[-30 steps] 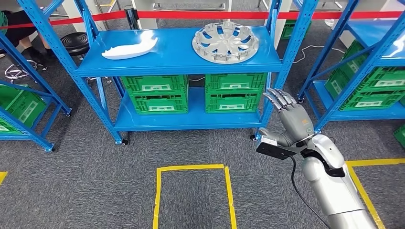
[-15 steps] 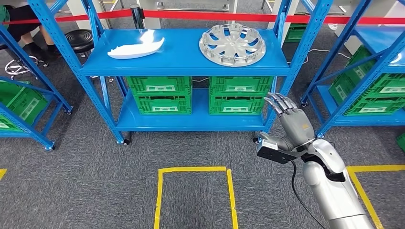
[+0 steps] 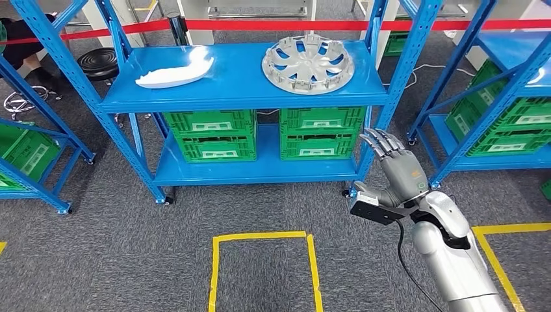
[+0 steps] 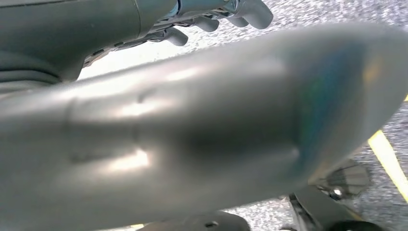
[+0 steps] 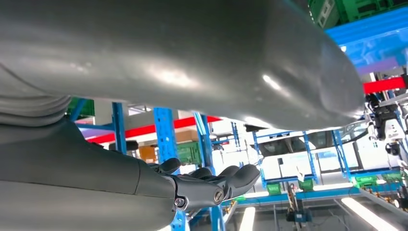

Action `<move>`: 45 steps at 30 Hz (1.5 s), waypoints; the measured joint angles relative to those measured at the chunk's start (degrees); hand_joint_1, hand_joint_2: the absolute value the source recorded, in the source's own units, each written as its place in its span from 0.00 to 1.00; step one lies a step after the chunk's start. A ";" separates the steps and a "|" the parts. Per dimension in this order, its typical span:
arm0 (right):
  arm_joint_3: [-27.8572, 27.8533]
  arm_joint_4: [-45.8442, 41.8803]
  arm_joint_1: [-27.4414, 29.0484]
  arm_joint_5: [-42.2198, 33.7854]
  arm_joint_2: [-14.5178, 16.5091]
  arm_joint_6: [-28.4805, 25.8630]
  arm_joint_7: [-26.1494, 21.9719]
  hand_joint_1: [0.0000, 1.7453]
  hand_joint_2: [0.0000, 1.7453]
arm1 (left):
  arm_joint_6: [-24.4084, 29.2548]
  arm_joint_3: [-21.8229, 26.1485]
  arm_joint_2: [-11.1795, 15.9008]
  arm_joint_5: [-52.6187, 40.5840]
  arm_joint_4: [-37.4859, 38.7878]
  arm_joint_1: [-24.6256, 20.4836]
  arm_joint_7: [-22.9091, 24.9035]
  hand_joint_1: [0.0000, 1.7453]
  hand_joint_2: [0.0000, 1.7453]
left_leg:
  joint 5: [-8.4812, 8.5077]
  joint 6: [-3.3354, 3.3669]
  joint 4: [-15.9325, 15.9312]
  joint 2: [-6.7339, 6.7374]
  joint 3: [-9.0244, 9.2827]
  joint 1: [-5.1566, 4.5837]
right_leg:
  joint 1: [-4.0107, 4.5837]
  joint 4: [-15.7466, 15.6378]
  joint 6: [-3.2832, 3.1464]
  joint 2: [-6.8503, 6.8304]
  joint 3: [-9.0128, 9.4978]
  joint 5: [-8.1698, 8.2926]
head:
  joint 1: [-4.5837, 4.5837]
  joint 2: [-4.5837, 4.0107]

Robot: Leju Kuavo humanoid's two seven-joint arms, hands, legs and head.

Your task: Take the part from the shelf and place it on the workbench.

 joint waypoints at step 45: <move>-0.83 -0.27 1.21 -0.38 -0.02 -0.08 -0.80 0.00 0.00 | -0.33 0.24 -0.19 -0.09 -0.03 0.11 -0.51 0.00 0.00 | -1.37 2.14 -1.98 -0.01 2.58 -0.10 | -0.09 4.28 1.76 -0.30 -4.59 1.20 | 0.01 0.00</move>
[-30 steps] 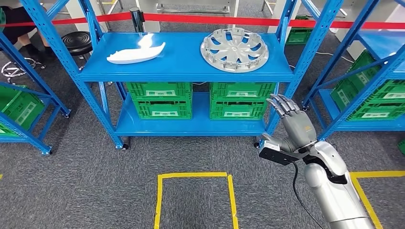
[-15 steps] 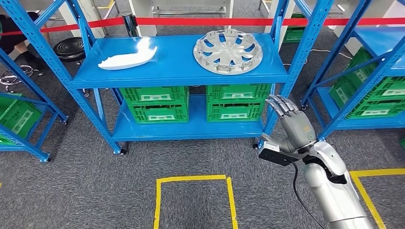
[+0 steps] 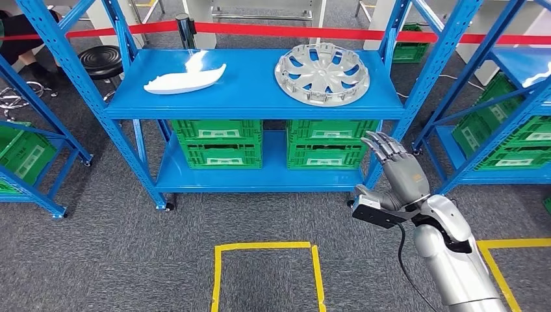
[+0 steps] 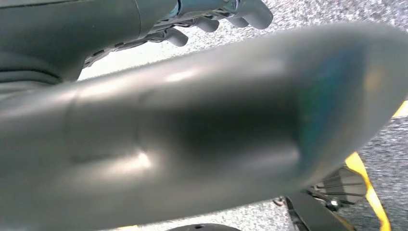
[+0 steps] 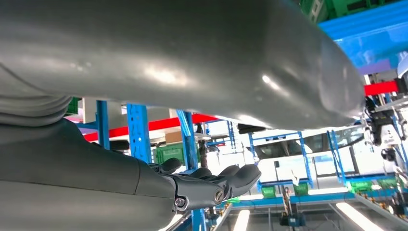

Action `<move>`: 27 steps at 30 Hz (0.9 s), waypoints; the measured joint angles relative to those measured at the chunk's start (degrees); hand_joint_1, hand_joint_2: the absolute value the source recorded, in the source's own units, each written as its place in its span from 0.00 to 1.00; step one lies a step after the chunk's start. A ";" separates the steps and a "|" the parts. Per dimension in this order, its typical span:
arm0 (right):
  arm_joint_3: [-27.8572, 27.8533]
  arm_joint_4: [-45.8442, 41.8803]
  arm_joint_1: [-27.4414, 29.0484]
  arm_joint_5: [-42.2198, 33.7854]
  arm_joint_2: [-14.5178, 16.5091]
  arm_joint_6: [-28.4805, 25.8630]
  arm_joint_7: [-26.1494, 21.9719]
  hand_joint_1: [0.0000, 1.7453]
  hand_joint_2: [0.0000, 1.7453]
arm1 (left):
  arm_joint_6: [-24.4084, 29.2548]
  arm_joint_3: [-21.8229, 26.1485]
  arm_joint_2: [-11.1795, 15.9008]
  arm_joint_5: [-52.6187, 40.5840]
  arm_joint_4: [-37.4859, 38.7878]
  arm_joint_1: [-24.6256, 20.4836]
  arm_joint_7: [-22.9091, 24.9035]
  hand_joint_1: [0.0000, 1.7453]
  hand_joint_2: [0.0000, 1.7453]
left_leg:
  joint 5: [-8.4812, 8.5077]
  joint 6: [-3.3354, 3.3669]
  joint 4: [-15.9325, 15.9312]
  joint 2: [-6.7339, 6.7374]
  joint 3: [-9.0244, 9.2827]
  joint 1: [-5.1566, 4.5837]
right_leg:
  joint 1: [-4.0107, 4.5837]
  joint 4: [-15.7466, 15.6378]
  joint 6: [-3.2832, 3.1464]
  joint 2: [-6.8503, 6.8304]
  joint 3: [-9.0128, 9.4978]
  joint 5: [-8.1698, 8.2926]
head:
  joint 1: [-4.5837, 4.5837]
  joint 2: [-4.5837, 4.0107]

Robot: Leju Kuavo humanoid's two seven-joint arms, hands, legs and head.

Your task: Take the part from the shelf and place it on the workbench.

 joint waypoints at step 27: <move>-0.18 -0.09 -0.46 0.09 0.00 -0.39 0.11 0.00 0.00 | -0.11 0.21 -0.07 -0.25 -0.04 -0.01 -0.04 0.00 0.00 | 0.64 0.32 -0.58 0.02 -0.23 0.13 | -0.13 11.07 0.84 0.12 -3.79 -7.28 | 0.21 0.00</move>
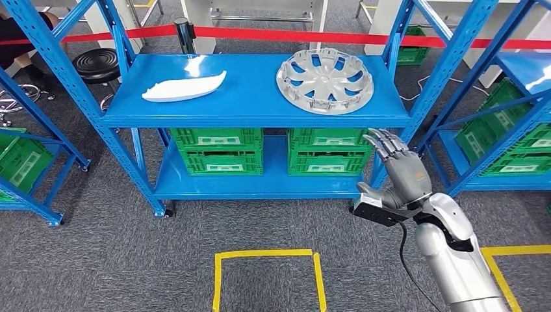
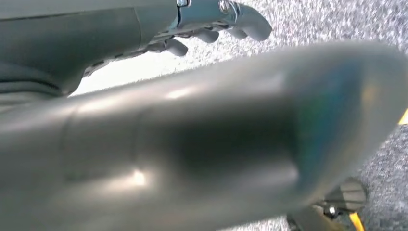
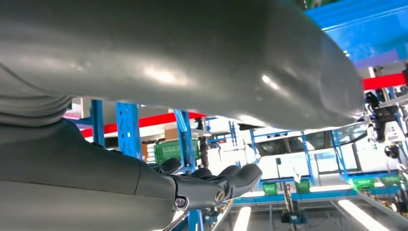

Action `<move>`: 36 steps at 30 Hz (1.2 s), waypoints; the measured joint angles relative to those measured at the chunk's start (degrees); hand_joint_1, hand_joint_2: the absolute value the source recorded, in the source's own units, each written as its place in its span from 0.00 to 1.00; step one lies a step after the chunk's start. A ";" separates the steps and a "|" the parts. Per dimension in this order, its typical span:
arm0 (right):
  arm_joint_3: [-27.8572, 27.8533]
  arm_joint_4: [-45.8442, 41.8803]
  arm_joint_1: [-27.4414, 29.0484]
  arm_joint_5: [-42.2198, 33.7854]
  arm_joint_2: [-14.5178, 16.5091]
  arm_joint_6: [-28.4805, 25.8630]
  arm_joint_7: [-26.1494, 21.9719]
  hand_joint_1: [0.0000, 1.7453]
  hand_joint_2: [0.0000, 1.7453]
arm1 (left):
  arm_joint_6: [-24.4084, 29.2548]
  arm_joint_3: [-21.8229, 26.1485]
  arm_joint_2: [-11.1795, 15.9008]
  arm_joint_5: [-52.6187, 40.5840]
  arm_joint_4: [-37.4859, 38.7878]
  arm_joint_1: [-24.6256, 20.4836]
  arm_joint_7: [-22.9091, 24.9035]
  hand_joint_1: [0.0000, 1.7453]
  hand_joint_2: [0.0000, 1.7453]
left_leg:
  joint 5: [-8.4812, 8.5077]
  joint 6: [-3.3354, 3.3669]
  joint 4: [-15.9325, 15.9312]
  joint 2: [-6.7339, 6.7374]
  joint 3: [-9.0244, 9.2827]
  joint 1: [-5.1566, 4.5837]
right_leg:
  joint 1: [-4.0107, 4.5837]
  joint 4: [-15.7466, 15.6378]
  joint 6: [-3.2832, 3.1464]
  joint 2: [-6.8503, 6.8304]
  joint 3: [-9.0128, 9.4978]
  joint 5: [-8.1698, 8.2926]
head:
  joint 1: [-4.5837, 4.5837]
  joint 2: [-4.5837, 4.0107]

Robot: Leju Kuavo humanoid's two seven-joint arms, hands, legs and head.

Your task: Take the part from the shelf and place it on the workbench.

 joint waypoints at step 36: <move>-0.72 -1.60 0.17 0.62 0.11 -0.21 0.91 0.00 0.00 | 0.22 0.19 -0.45 -0.60 -0.01 -0.52 0.17 0.00 0.00 | 0.37 -0.19 -0.16 -0.08 -0.11 0.06 | 0.11 -2.15 -0.10 -0.01 1.40 0.18 | -0.05 0.00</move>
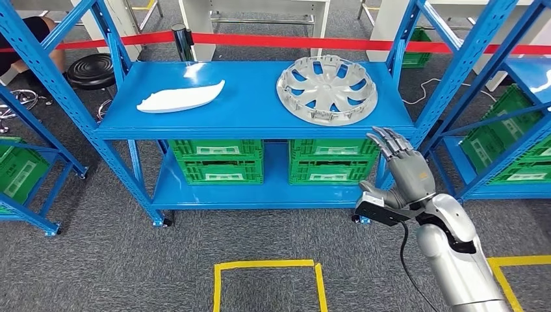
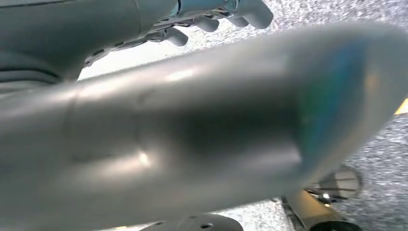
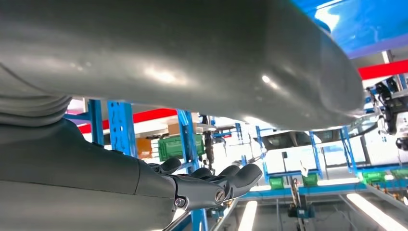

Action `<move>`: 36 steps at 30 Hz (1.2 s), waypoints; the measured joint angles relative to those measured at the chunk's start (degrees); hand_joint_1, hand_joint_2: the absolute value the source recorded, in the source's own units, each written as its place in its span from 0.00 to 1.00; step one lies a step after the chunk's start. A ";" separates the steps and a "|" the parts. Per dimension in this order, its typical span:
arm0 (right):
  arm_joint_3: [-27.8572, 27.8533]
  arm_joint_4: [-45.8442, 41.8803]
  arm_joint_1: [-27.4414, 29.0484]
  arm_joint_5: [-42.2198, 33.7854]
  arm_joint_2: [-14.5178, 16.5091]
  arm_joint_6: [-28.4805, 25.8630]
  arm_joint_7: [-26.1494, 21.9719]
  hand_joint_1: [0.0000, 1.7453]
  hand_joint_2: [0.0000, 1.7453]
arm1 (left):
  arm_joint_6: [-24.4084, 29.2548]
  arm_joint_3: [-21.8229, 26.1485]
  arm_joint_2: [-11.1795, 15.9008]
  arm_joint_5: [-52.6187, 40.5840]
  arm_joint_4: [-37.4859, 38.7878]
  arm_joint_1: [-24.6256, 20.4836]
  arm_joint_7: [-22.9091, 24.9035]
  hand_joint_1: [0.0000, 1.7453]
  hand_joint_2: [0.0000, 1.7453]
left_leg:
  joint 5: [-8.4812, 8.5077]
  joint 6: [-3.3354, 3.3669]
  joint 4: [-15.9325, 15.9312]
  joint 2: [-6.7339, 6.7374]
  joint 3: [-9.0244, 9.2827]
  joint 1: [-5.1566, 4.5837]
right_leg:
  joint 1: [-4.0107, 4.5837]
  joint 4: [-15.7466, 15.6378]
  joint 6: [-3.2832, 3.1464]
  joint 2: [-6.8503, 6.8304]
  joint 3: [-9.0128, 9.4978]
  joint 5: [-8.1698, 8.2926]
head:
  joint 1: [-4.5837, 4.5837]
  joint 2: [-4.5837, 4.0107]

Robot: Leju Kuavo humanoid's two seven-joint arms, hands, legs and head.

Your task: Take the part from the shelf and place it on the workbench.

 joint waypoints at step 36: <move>-2.39 -0.72 0.57 4.12 0.12 0.28 0.26 0.00 0.00 | -0.44 0.87 -0.19 -1.33 0.05 -0.39 0.38 0.00 0.00 | -2.24 -2.13 0.69 -0.07 1.24 -0.22 | -0.03 -12.51 -1.71 0.16 3.59 8.26 | 0.02 0.00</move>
